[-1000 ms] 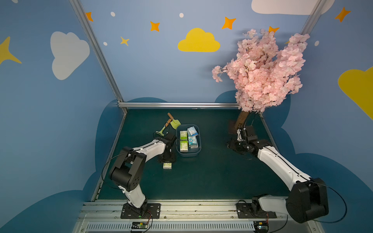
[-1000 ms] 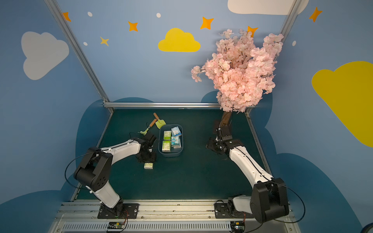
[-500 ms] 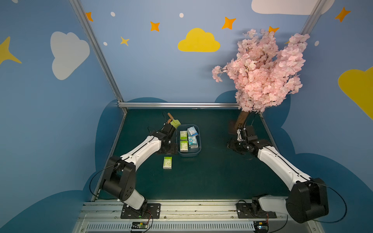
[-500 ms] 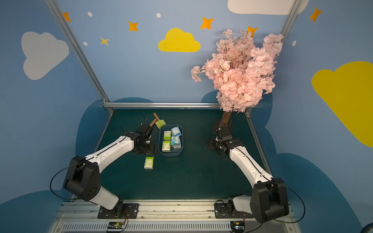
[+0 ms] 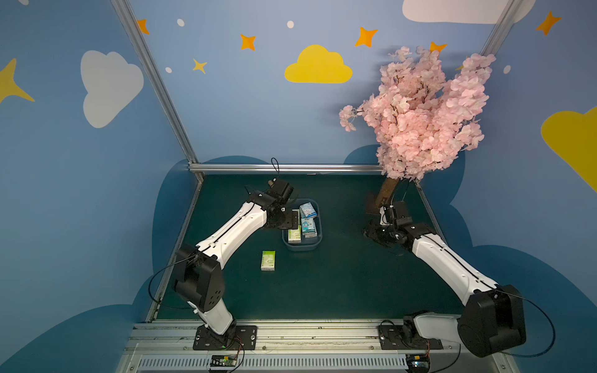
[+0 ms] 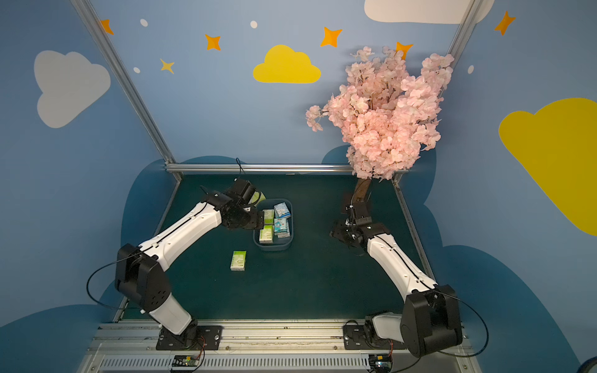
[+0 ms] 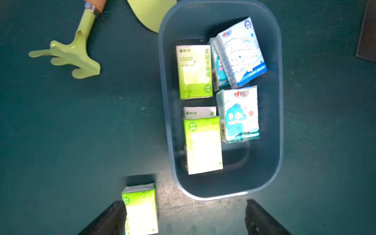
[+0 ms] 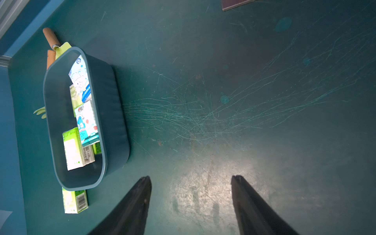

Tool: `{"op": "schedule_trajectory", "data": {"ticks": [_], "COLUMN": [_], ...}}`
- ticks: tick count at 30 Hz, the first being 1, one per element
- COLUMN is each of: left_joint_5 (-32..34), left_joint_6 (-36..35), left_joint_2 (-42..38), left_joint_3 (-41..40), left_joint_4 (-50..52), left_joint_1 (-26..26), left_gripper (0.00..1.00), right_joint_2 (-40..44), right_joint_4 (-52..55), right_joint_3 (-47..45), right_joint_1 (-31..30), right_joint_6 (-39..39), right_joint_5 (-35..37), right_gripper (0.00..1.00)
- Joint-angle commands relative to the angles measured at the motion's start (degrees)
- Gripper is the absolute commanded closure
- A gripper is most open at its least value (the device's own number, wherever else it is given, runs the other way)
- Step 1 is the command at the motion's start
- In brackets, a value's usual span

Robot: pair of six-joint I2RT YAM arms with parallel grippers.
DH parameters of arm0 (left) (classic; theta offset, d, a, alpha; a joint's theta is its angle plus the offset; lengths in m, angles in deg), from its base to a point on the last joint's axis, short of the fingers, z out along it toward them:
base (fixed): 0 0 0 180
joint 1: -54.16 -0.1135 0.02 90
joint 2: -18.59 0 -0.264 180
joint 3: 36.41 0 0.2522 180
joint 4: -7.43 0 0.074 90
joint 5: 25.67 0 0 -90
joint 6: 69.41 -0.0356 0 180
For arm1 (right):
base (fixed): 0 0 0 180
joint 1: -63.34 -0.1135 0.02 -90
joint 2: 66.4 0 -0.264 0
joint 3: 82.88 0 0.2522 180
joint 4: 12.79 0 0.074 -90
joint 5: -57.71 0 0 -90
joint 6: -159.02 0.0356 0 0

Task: Take the pocket tissues out of the storage box
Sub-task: Place the pocket tissues at the center of the board, then pick up the pocket tissues from the storage box.

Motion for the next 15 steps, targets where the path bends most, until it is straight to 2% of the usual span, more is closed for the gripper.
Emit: {"op": "schedule_trajectory", "data": {"ticks": [1, 10, 15], "left_joint_5": [0.7, 3.3, 3.1], "left_joint_6": [2.7, 4.6, 3.4], "left_joint_2": [4.2, 12.9, 16.8], "left_joint_3": [3.5, 9.9, 12.8], "left_joint_4": [3.6, 4.3, 4.2], "left_joint_1": [1.5, 3.6, 3.6], "left_gripper": [0.07, 0.12, 0.20], "right_joint_2": [0.3, 0.9, 1.4], "right_joint_4": [0.2, 0.6, 0.9], "right_joint_3": [0.2, 0.0, -0.2], "right_joint_1": [0.3, 0.6, 0.7], "right_joint_6": [-0.1, 0.8, 1.9], "right_joint_5": [0.7, 2.4, 4.1], "right_gripper": [0.32, 0.32, 0.32]}}
